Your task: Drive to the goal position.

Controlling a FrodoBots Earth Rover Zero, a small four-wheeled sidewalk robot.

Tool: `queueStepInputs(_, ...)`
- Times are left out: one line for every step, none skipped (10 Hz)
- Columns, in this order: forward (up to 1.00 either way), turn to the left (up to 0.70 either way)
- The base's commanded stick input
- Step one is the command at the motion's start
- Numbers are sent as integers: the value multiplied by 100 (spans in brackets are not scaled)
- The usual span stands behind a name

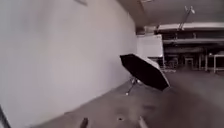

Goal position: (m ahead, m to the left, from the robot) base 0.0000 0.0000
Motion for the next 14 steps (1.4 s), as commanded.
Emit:
queueStepInputs(70, 0)
queueStepInputs(70, 0)
queueStepInputs(70, 0)
queueStepInputs(70, 0)
queueStepInputs(70, 0)
queueStepInputs(70, 0)
queueStepInputs(70, 0)
queueStepInputs(70, 0)
queueStepInputs(70, -14)
queueStepInputs(70, -14)
queueStepInputs(70, -14)
queueStepInputs(70, -14)
queueStepInputs(70, -14)
queueStepInputs(0, -70)
